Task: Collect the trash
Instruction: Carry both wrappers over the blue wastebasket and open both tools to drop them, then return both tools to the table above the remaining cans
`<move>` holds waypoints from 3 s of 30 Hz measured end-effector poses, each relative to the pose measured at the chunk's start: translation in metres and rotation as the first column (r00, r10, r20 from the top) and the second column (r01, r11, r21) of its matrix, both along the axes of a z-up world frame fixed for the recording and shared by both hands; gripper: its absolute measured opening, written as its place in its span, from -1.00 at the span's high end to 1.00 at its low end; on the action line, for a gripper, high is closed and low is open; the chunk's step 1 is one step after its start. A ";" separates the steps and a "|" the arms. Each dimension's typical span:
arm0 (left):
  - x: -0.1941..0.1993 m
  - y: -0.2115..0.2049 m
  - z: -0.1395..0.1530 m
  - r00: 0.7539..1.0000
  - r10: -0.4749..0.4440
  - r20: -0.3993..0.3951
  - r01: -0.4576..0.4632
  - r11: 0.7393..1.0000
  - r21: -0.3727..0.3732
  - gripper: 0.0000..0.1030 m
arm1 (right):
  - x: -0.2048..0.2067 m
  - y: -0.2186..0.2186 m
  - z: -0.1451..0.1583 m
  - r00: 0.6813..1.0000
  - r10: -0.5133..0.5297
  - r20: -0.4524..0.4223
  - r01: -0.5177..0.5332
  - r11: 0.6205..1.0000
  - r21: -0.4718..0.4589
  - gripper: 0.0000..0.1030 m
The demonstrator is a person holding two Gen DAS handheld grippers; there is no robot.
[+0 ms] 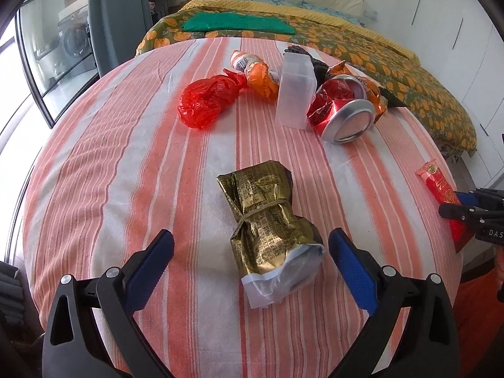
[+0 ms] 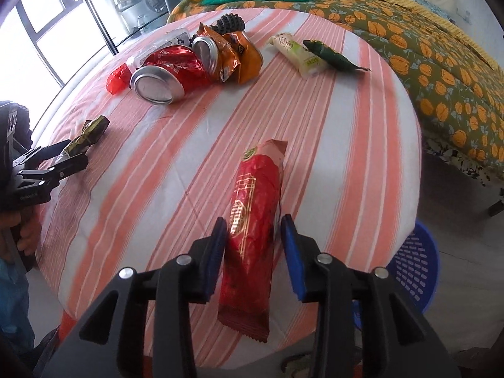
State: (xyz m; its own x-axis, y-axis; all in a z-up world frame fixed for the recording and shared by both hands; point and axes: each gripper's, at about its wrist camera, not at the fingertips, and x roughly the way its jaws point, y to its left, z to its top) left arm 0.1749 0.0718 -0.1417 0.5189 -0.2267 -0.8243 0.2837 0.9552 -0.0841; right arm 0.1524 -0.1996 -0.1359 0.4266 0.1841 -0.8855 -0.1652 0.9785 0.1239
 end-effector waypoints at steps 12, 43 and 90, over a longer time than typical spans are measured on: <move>0.005 -0.012 0.005 1.000 0.012 0.002 -0.012 0.999 0.035 0.27 | 0.002 -0.013 0.010 1.000 -0.003 0.026 0.002 0.999 0.042 0.62; -0.079 -0.404 -0.013 0.853 -0.517 -0.068 0.506 0.853 -0.126 0.29 | -0.071 -0.302 -0.053 0.898 -0.438 0.042 0.434 0.898 0.079 0.62; -0.034 -0.121 -0.001 0.993 -0.068 0.095 0.062 0.996 0.068 -0.89 | -0.060 -0.075 0.000 0.920 -0.159 0.359 0.172 0.985 -0.004 -0.67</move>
State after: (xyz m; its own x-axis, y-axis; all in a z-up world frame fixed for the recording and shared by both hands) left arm 0.1406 -0.0494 -0.1422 0.5827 -0.2103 -0.7850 0.3494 0.9369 0.0084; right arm 0.0919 -0.2743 -0.1359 0.7366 0.0555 -0.6740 -0.0277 0.9983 0.0520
